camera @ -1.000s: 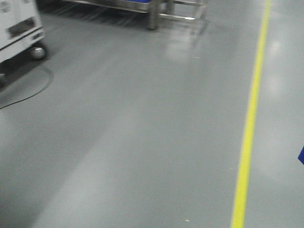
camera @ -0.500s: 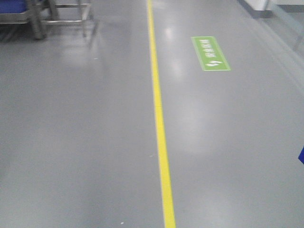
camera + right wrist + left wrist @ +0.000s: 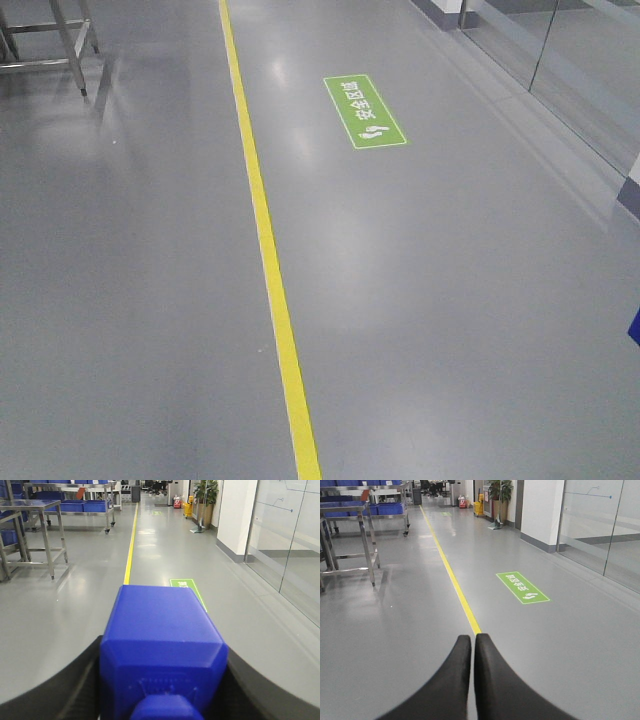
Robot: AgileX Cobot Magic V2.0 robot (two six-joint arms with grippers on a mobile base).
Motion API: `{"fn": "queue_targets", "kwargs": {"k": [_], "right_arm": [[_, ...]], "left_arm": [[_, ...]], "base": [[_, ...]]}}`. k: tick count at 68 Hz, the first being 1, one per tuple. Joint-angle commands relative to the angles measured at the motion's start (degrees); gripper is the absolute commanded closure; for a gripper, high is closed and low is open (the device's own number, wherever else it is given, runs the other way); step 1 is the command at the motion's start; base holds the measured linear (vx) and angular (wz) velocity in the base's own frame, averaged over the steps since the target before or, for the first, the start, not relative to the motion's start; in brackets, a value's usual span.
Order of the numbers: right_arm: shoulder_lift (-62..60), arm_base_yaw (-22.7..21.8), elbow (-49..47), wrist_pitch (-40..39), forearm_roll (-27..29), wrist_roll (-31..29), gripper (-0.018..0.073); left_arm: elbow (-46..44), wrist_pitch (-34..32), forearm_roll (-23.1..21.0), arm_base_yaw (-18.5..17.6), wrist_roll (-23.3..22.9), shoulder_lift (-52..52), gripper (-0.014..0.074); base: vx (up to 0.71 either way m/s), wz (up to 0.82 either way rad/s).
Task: Pour parts from conveyor to right shelf
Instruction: 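Drive forward along the yellow floor line carrying the block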
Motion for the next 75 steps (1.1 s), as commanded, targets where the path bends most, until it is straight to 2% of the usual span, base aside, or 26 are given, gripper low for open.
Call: {"fn": "queue_targets", "kwargs": {"k": [1,31,75], "right_arm": [[0.71,-0.1,-1.46,-4.05,0.71,-0.51,0.0565],[0.71,-0.1,-1.46,-4.05,0.71,-0.51,0.0565],[0.71,-0.1,-1.46,-4.05,0.71,-0.51,0.0565]], "left_arm": [[-1.08,-4.1,-0.05,-0.29,-0.42,-0.3,0.0603],[-1.08,-4.1,-0.05,-0.29,-0.42,-0.3,0.0603],[-1.08,-4.1,-0.05,-0.29,-0.42,-0.3,0.0603]], "base": [[0.21,-0.08],[0.35,0.14],[0.55,0.27]]}}
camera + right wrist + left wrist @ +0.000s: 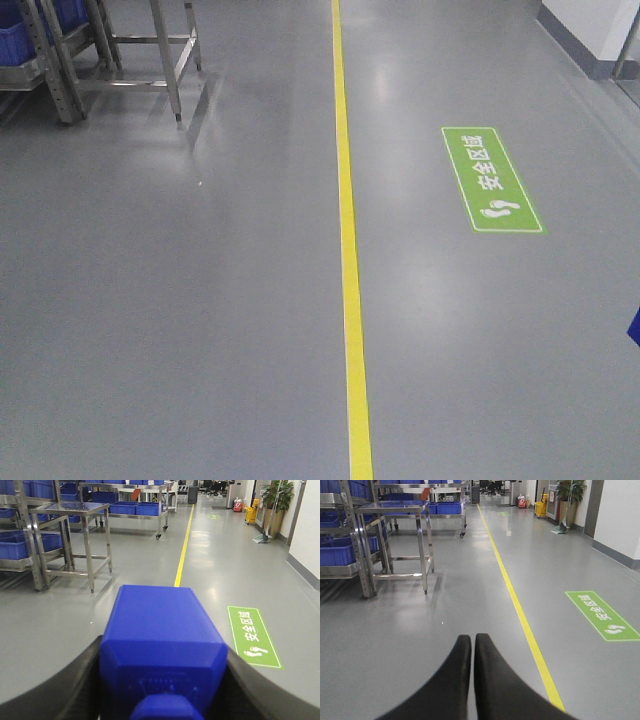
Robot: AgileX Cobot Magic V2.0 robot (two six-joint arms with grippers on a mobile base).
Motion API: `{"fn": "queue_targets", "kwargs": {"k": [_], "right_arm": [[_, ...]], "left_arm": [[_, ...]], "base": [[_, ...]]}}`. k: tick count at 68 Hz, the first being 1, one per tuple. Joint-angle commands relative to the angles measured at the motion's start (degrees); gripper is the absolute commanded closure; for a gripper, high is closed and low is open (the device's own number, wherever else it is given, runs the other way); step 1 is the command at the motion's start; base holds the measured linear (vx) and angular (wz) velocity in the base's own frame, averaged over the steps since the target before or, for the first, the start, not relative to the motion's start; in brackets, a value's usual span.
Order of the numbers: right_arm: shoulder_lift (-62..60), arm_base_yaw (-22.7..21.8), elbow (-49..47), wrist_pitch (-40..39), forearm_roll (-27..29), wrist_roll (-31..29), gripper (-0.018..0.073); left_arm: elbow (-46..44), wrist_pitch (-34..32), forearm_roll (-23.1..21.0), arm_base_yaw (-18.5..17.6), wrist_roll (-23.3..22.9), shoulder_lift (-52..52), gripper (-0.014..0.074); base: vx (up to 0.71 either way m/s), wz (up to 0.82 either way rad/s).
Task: Pour parts from conveyor to right shelf
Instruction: 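Drive forward along the yellow floor line carrying the block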
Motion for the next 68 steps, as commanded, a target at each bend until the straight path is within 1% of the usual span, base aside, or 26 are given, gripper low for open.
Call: {"fn": "queue_targets", "kwargs": {"k": [1,45,68], "right_arm": [[0.71,-0.1,-1.46,-4.05,0.71,-0.51,0.0565],[0.71,-0.1,-1.46,-4.05,0.71,-0.51,0.0565],[0.71,-0.1,-1.46,-4.05,0.71,-0.51,0.0565]], "left_arm": [[-1.08,-4.1,-0.05,-0.29,-0.42,-0.3,0.0603],[-1.08,-4.11,-0.05,-0.29,-0.42,-0.3,0.0603],[-1.08,-4.11,-0.05,-0.29,-0.42,-0.3,0.0603]], "base": [[0.62,0.03],[0.69,-0.07],[0.76,0.03]]}}
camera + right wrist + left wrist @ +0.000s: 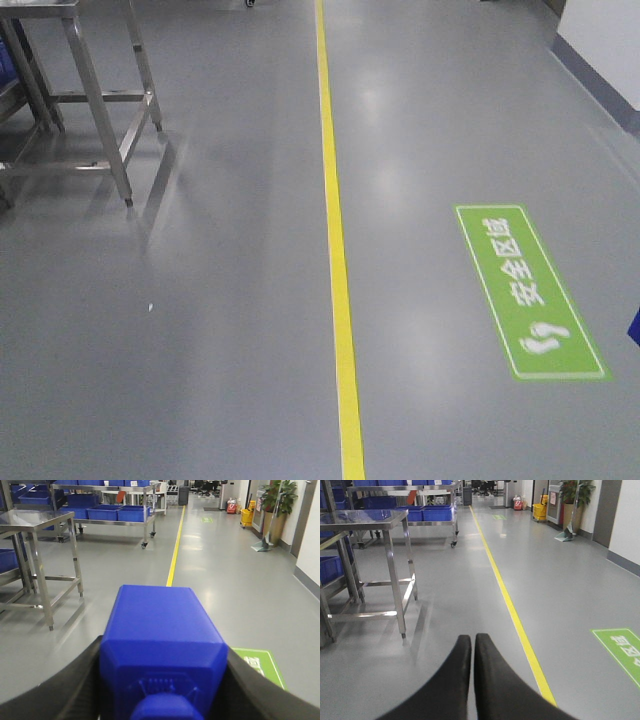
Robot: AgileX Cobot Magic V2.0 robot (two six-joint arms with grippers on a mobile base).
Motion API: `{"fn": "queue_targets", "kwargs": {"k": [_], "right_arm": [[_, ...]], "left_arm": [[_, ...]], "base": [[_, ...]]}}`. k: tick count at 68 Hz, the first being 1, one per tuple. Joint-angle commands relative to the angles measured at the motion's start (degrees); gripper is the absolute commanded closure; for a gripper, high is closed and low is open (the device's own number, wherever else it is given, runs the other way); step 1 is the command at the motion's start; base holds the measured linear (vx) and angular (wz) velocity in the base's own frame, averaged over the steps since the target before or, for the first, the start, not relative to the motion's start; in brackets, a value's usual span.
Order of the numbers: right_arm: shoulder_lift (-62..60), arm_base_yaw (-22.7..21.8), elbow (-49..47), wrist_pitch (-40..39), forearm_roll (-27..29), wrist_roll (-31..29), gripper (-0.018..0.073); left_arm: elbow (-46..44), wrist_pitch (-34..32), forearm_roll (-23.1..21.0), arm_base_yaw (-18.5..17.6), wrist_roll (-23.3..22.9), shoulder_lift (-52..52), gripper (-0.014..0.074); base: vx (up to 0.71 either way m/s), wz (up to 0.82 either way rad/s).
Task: Pour parts from conveyor to right shelf
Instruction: 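Drive forward along the yellow floor line carrying the block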
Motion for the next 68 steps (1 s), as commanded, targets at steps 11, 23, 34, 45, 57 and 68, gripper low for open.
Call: {"fn": "queue_targets", "kwargs": {"k": [11,23,34,45,57,68], "right_arm": [[0.71,-0.1,-1.46,-4.1,0.71,-0.51,0.0565],[0.71,-0.04,-1.46,-4.1,0.71,-0.51,0.0565],[0.71,-0.04,-1.46,-4.1,0.71,-0.51,0.0565],[0.71,-0.04,-1.46,-4.1,0.71,-0.51,0.0565],[0.71,-0.04,-1.46,-4.1,0.71,-0.51,0.0565],[0.71,-0.04,-1.46,-4.1,0.71,-0.51,0.0565]], "left_arm": [[-1.08,-4.11,-0.05,-0.29,-0.42,-0.3,0.0603],[-1.08,-4.11,-0.05,-0.29,-0.42,-0.3,0.0603],[-1.08,-4.11,-0.05,-0.29,-0.42,-0.3,0.0603],[-1.08,-4.11,-0.05,-0.29,-0.42,-0.3,0.0603],[-1.08,-4.11,-0.05,-0.29,-0.42,-0.3,0.0603],[-1.08,-4.11,-0.05,-0.29,-0.42,-0.3,0.0603]], "base": [[0.8,0.12],[0.79,0.08],[0.8,0.03],[0.82,0.01],[0.82,-0.05],[0.81,-0.09]]}}
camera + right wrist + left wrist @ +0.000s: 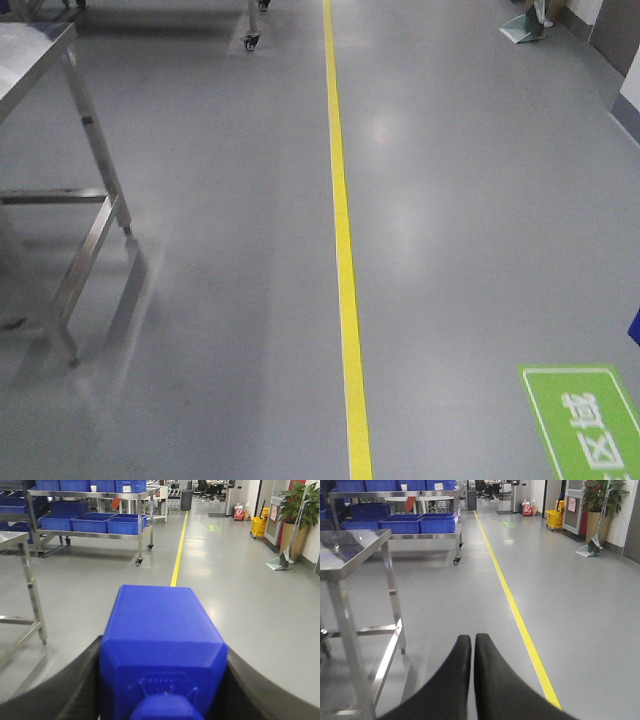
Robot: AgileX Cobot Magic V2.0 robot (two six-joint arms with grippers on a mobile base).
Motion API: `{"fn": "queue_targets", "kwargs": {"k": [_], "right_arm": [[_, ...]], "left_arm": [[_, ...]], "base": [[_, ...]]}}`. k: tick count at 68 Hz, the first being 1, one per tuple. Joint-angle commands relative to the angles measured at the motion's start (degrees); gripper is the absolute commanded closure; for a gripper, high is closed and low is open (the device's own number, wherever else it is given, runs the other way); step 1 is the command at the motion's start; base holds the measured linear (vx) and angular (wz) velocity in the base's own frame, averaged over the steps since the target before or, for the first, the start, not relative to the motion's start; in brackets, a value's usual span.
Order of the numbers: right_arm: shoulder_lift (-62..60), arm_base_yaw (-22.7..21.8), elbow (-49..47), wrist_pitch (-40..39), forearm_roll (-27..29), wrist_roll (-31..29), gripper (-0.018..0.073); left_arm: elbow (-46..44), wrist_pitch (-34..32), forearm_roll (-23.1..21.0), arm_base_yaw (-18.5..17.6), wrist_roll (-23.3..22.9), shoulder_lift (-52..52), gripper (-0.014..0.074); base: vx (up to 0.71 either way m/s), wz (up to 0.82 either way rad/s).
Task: Pour parts from conveyor to right shelf
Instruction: 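Drive forward along the yellow floor line carrying the block, then continue driving past the steel cart of blue bins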
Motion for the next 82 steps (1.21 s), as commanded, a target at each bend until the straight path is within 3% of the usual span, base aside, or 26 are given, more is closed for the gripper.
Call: {"fn": "queue_targets", "kwargs": {"k": [1,82], "right_arm": [[0.71,-0.04,-1.46,-4.1,0.71,-0.51,0.0565],[0.71,-0.04,-1.46,-4.1,0.71,-0.51,0.0565]], "left_arm": [[-1.08,-4.11,-0.05,-0.29,-0.42,-0.3,0.0603],[-1.08,-4.11,-0.05,-0.29,-0.42,-0.3,0.0603]], "base": [[0.8,-0.09],[0.82,-0.03]]}}
